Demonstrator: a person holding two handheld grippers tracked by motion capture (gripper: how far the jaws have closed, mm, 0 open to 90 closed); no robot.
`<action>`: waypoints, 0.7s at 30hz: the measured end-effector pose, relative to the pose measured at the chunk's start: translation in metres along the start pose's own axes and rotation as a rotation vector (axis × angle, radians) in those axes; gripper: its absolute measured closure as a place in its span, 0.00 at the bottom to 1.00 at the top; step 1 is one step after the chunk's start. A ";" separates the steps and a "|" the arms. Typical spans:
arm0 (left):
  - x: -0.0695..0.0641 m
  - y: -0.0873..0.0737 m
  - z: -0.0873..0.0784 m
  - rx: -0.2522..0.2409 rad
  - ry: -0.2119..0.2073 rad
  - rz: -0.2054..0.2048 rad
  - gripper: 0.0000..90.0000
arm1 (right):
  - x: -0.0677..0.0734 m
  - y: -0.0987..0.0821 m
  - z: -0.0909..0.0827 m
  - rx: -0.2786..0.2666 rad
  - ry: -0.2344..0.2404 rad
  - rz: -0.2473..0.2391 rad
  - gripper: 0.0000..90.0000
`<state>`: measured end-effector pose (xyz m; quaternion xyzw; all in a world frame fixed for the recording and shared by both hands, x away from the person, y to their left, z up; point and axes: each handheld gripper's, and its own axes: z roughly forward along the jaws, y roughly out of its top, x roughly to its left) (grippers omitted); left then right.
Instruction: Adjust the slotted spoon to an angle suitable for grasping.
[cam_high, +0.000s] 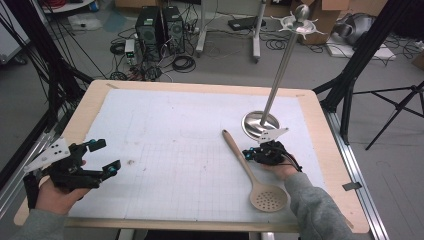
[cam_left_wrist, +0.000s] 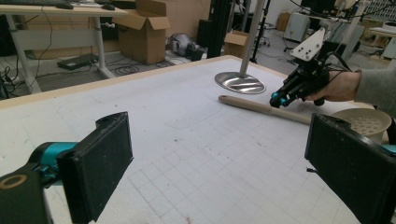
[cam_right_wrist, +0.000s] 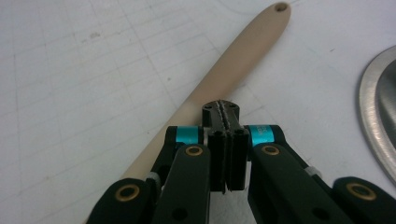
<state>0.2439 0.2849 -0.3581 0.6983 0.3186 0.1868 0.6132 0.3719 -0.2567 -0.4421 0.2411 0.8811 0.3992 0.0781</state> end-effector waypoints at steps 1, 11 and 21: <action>0.000 0.000 0.000 -0.002 0.001 -0.002 0.09 | 0.000 0.000 0.001 0.007 0.005 -0.006 1.00; 0.000 -0.002 -0.003 0.006 0.007 -0.001 0.09 | -0.002 0.009 0.010 0.045 0.034 -0.031 1.00; 0.000 -0.003 -0.013 0.001 0.026 -0.003 0.09 | 0.006 0.032 0.027 0.102 0.085 -0.128 1.00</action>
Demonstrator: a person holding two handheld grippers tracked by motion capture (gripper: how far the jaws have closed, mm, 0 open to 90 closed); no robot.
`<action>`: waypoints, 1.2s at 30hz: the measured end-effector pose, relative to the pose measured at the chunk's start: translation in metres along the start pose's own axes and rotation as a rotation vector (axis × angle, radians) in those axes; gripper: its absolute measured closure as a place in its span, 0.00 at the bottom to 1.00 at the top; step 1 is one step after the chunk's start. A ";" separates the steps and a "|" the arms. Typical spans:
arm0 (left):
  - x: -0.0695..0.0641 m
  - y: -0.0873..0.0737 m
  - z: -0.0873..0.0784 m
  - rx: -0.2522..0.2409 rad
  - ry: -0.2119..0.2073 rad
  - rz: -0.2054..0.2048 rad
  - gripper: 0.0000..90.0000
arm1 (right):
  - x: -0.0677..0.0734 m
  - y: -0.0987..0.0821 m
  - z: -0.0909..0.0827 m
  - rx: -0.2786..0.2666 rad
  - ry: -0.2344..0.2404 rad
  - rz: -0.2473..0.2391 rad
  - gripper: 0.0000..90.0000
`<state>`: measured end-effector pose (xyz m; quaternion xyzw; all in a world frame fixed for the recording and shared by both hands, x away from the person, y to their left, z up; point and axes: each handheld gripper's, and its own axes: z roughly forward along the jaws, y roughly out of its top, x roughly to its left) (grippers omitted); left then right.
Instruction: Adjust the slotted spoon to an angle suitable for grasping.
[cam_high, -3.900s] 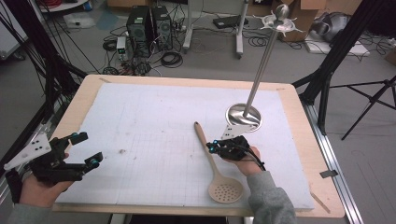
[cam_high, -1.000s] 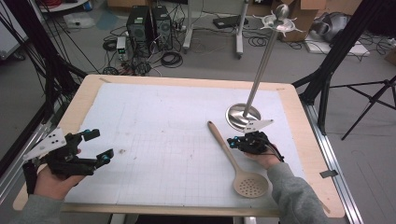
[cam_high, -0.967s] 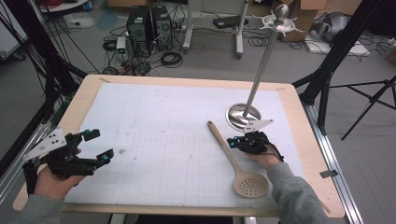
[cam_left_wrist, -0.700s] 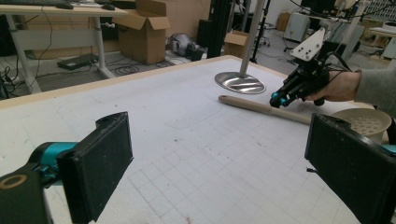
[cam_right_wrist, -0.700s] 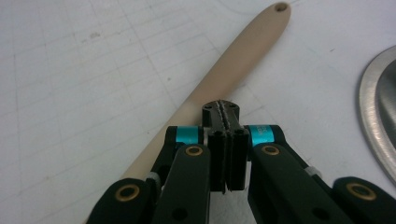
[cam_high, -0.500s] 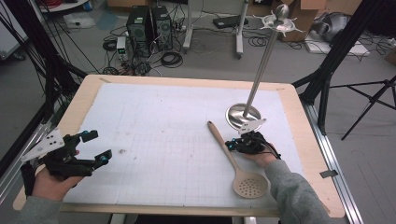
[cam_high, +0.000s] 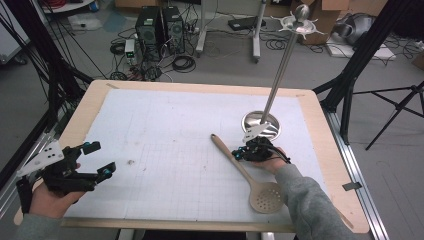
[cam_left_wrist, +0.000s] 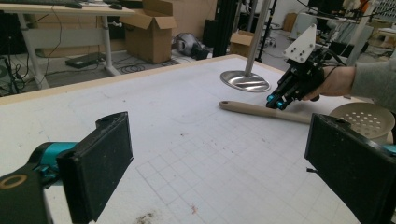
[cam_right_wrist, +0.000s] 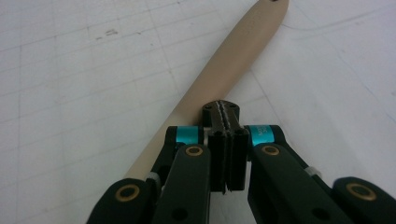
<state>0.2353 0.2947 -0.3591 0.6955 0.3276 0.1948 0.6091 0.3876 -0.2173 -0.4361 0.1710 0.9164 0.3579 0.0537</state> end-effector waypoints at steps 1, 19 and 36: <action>0.000 0.000 -0.001 0.000 0.002 0.000 0.09 | 0.001 0.003 0.002 0.009 0.003 -0.018 1.00; 0.000 -0.002 -0.005 0.000 0.011 -0.004 0.09 | 0.011 0.031 0.018 0.015 0.047 -0.089 1.00; 0.000 0.000 -0.001 0.000 0.006 0.003 0.09 | 0.048 0.024 -0.018 0.017 0.168 -0.192 1.00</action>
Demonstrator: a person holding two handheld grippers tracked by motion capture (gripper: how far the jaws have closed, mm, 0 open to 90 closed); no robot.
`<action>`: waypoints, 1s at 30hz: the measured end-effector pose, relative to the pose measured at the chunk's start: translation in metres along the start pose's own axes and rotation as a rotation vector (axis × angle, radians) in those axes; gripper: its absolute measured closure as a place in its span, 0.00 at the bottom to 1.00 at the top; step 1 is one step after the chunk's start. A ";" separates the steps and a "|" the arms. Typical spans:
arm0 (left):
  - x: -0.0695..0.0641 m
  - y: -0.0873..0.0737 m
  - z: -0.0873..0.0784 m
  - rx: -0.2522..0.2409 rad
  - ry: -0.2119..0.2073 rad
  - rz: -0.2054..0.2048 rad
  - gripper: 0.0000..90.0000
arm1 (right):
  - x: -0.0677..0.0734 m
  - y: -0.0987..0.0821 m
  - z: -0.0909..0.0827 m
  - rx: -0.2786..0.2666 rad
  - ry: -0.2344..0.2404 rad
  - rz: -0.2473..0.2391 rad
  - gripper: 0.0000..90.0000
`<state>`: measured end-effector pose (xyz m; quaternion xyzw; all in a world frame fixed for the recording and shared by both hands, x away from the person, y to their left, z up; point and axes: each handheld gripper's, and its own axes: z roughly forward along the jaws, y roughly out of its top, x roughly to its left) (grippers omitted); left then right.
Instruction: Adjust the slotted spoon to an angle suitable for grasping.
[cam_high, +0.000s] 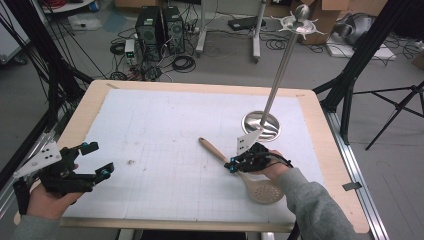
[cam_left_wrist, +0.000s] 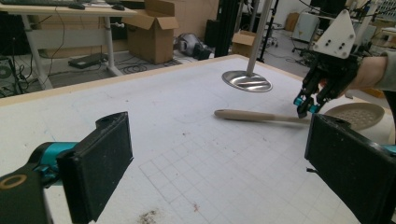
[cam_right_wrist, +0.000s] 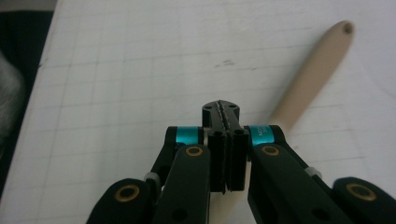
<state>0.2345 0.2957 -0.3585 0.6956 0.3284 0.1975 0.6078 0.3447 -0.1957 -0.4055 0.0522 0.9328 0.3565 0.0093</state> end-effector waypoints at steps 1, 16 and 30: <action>0.000 0.000 0.001 0.001 -0.001 -0.003 0.09 | 0.003 -0.001 0.001 0.014 0.003 -0.004 1.00; -0.001 0.000 0.012 0.011 -0.023 -0.001 0.09 | 0.020 -0.023 0.004 0.153 0.014 -0.010 1.00; -0.001 0.000 0.018 0.015 -0.036 -0.003 0.09 | 0.018 -0.041 -0.013 0.163 0.004 -0.008 1.00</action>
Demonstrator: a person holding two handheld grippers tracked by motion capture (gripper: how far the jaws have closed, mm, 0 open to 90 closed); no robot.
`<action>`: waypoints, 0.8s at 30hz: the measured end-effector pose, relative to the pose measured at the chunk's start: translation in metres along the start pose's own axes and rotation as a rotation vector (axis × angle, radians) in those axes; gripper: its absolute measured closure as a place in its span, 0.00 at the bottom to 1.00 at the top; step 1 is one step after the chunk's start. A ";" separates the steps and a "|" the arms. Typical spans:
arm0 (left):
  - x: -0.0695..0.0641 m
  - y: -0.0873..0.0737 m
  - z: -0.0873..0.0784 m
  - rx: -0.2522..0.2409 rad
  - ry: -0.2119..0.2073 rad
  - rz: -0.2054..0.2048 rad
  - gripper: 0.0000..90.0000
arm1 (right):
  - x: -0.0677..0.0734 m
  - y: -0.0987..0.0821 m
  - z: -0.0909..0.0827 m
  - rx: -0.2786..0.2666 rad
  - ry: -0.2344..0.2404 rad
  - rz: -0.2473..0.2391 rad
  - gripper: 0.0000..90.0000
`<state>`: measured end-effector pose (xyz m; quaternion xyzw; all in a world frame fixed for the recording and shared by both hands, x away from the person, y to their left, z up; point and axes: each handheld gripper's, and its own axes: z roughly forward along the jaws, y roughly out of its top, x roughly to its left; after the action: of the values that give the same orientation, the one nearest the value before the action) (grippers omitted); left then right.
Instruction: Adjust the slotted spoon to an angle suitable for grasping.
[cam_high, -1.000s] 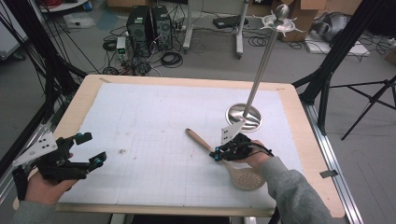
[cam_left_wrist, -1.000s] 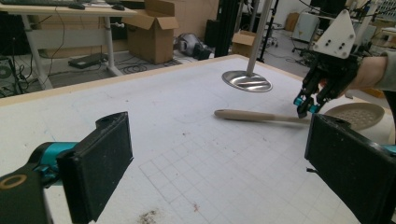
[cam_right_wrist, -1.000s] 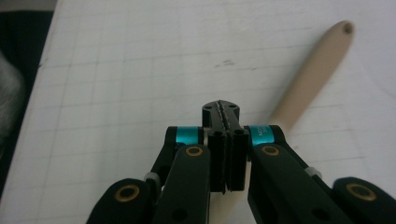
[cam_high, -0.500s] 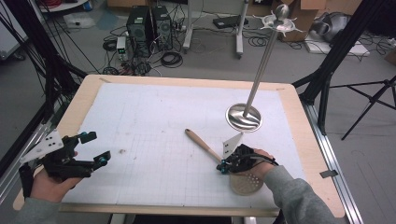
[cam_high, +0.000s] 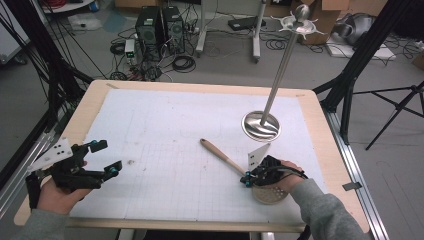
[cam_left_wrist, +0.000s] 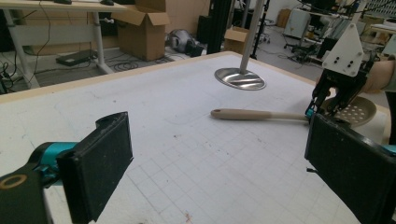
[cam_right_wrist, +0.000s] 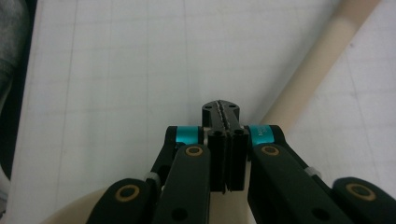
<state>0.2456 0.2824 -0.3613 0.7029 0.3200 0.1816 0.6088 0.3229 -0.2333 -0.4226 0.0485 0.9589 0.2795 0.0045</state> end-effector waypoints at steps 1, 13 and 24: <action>0.000 0.000 0.000 0.002 0.000 0.000 0.09 | -0.001 -0.003 -0.002 0.006 -0.002 -0.001 1.00; 0.000 -0.001 0.001 0.008 0.003 -0.001 0.09 | -0.012 -0.011 -0.024 -0.065 -0.045 0.040 1.00; 0.001 0.000 0.000 0.001 0.000 0.001 0.09 | -0.034 0.038 -0.026 -0.152 -0.236 0.187 1.00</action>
<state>0.2458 0.2829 -0.3617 0.7034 0.3196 0.1816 0.6083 0.3592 -0.2181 -0.3809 0.1695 0.9191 0.3429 0.0950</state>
